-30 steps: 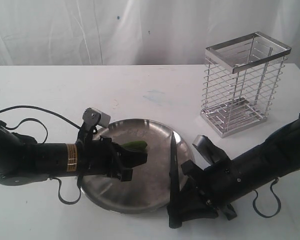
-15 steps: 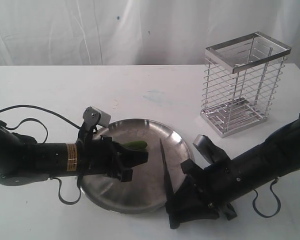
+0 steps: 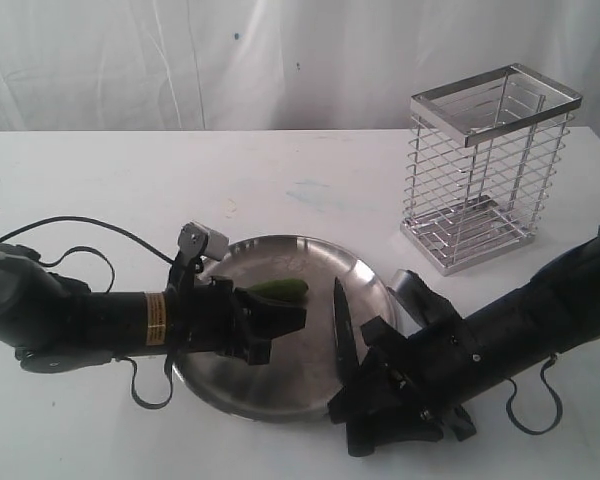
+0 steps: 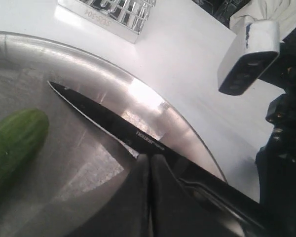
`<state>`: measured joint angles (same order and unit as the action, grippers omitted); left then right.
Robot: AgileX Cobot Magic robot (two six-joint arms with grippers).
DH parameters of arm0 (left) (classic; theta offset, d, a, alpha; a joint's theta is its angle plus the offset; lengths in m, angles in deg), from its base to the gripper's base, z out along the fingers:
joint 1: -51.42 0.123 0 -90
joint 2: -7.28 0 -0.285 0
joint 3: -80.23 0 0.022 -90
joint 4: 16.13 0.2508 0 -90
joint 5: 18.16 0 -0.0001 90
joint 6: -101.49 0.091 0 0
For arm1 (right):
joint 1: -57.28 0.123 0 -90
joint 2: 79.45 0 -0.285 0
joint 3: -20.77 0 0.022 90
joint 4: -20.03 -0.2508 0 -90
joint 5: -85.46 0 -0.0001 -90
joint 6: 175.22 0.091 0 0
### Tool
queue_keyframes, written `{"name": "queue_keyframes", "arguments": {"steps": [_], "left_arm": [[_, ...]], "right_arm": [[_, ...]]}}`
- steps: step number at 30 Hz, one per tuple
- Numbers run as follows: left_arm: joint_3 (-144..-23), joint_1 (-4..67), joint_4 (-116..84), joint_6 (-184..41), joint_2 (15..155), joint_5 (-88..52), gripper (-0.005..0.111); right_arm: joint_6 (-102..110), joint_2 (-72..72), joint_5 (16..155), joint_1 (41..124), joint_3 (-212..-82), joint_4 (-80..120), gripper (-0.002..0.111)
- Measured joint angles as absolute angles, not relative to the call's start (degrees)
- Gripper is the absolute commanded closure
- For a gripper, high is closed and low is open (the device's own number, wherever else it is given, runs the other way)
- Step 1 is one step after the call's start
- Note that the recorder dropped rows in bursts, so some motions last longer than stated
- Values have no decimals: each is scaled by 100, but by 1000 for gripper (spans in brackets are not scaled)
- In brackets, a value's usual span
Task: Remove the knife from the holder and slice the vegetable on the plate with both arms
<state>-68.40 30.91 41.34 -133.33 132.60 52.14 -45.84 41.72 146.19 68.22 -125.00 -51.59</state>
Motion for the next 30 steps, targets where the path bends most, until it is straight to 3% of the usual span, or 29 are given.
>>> {"name": "queue_keyframes", "arguments": {"steps": [30], "left_arm": [[-7247,2710,4680,-13784,13460,5143,107]], "right_arm": [[-4550,4292,14742,6822,-12500,-5364,61]]}}
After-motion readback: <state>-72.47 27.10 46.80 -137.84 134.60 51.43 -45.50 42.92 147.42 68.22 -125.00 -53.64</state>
